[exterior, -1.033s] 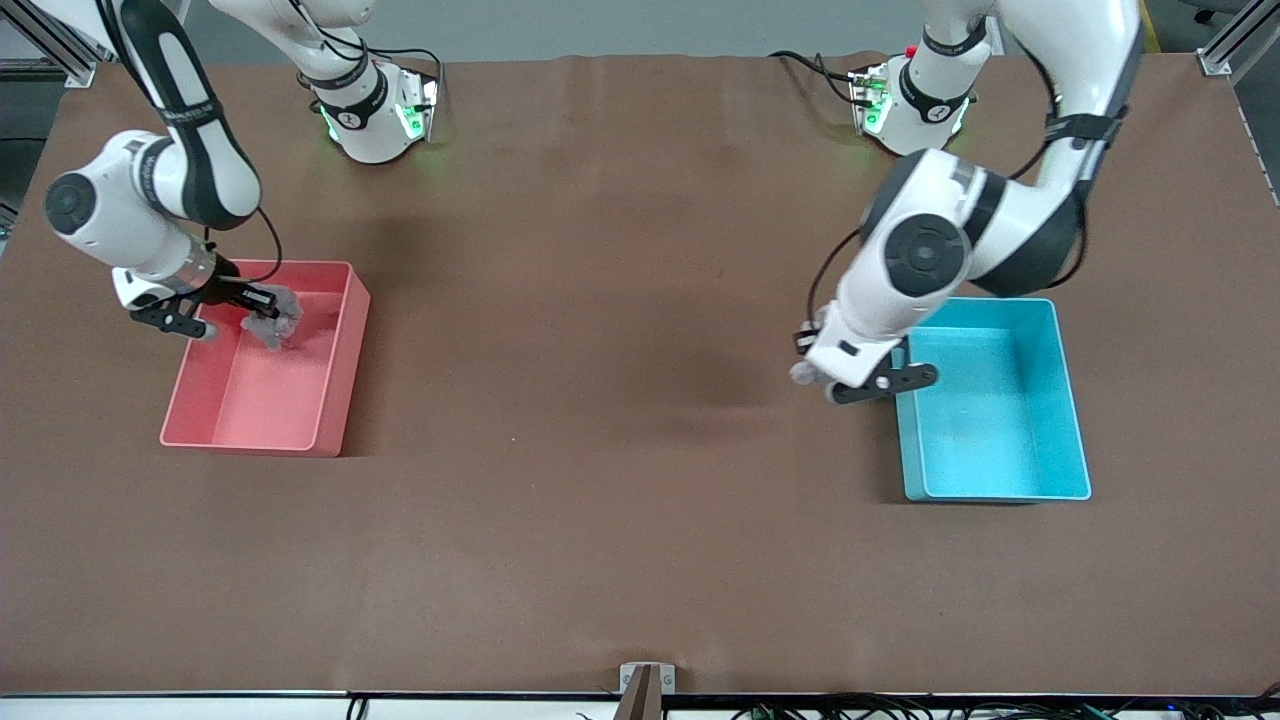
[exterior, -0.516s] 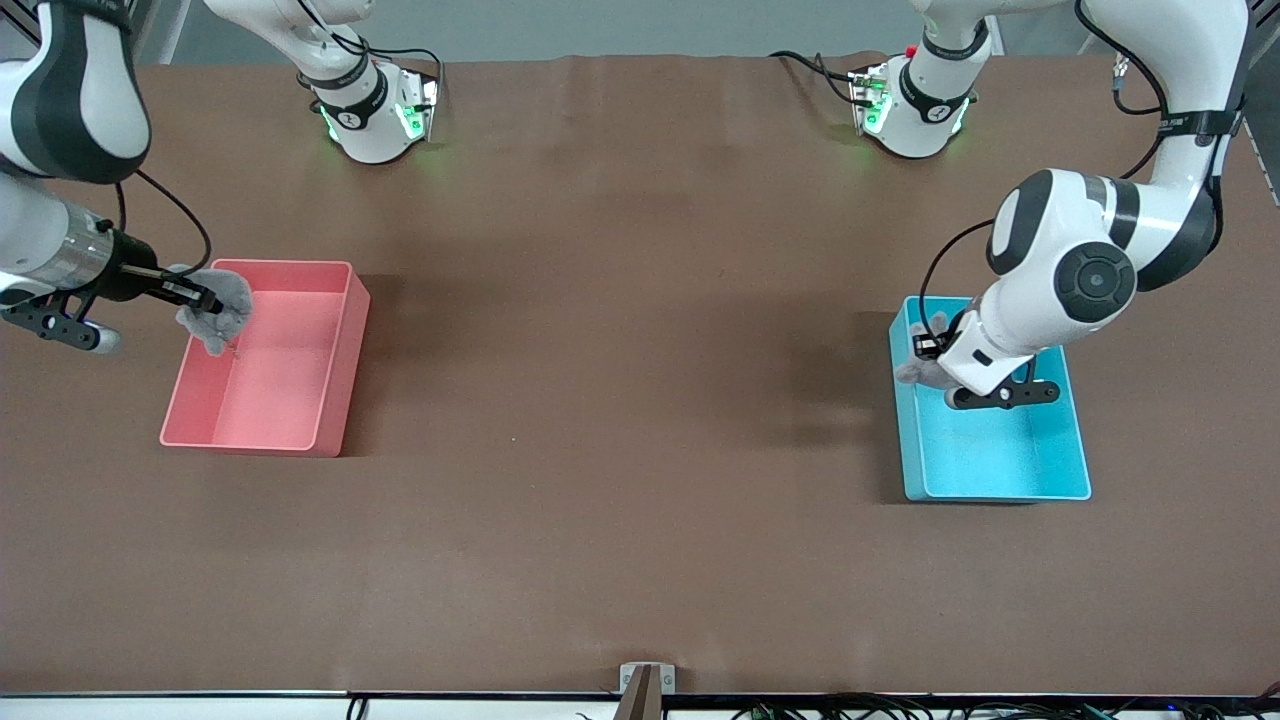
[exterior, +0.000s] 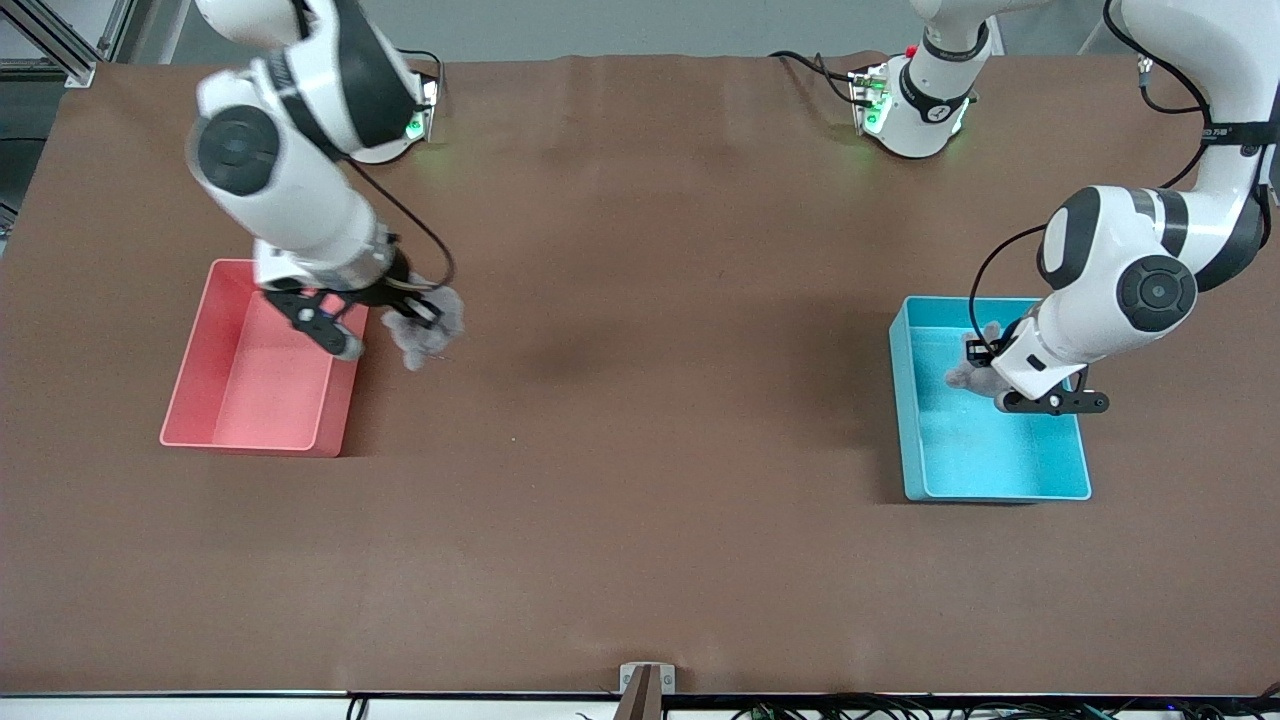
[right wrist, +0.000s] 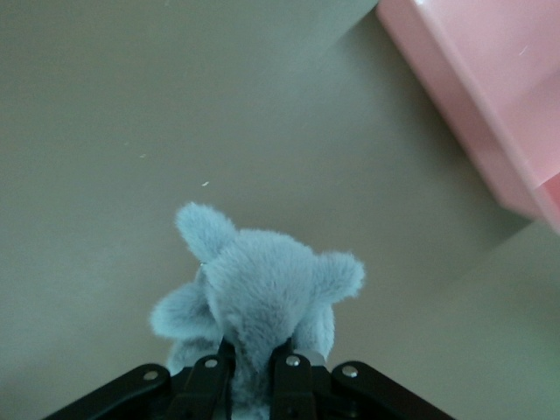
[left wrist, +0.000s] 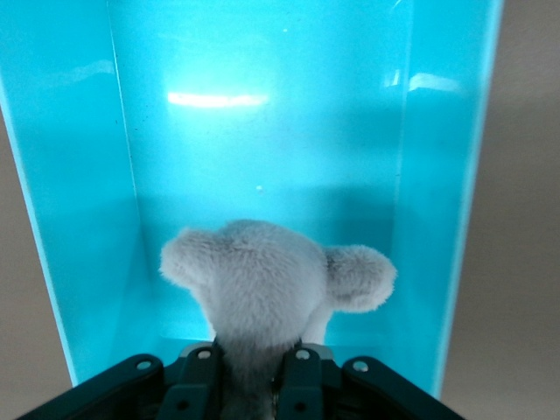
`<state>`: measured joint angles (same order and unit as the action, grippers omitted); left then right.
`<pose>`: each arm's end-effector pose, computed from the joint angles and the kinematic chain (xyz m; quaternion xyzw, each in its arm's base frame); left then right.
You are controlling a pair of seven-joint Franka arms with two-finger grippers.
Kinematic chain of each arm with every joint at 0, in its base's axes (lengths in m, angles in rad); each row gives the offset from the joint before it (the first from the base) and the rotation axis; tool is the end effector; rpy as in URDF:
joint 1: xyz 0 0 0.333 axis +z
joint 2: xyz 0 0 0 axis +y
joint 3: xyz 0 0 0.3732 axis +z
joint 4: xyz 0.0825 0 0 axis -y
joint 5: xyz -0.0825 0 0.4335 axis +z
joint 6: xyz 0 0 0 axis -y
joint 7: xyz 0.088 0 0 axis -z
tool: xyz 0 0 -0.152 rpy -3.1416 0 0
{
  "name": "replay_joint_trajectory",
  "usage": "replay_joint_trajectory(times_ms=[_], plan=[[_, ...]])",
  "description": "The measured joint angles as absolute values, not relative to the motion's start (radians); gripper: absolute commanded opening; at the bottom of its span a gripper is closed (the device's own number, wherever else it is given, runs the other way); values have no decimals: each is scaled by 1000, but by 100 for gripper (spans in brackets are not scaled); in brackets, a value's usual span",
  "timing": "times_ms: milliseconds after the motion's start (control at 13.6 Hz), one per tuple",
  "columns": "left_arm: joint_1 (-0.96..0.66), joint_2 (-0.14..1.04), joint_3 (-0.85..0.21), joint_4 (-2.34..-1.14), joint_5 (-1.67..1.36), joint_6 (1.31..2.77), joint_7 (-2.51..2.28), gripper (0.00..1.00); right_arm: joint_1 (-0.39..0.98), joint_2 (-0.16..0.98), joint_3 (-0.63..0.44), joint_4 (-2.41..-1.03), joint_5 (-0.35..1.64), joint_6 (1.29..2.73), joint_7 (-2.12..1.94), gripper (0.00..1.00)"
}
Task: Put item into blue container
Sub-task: 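Release the toy into the blue box while the right gripper sets another mid-table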
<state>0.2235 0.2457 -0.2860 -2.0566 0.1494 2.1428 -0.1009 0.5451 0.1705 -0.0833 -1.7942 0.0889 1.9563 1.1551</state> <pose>0.6119 -0.0244 0.2885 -0.9967 0.0243 0.0709 0.0310 0.5886 0.3063 0.4445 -0.9343 0.3548 0.0273 0.0208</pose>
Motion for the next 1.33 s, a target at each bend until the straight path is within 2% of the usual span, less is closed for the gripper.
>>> replay_joint_trajectory(times_ms=[516, 811, 885, 959, 1033, 1107, 1328], plan=[[298, 303, -286, -2135, 193, 2270, -11, 13, 767, 594, -85, -1515, 98, 2143, 1660, 0], [315, 337, -286, -2155, 207, 2300, 1, 18, 853, 754, -87, -1457, 98, 2333, 1810, 1], [317, 341, -286, -2155, 208, 2305, 4, 24, 864, 776, -88, -1451, 98, 2361, 1825, 10], [319, 343, -286, -2155, 208, 2308, 7, 47, 871, 791, -89, -1447, 98, 2379, 1834, 45], [319, 344, -287, -2155, 208, 2310, 7, 92, 874, 801, -89, -1444, 98, 2388, 1836, 99], [319, 343, -287, -2155, 209, 2313, 8, 100, 874, 805, -90, -1442, 98, 2390, 1836, 100], [319, 339, -290, -2147, 209, 2313, 9, 100, 874, 808, -95, -1436, 97, 2390, 1832, 100]])
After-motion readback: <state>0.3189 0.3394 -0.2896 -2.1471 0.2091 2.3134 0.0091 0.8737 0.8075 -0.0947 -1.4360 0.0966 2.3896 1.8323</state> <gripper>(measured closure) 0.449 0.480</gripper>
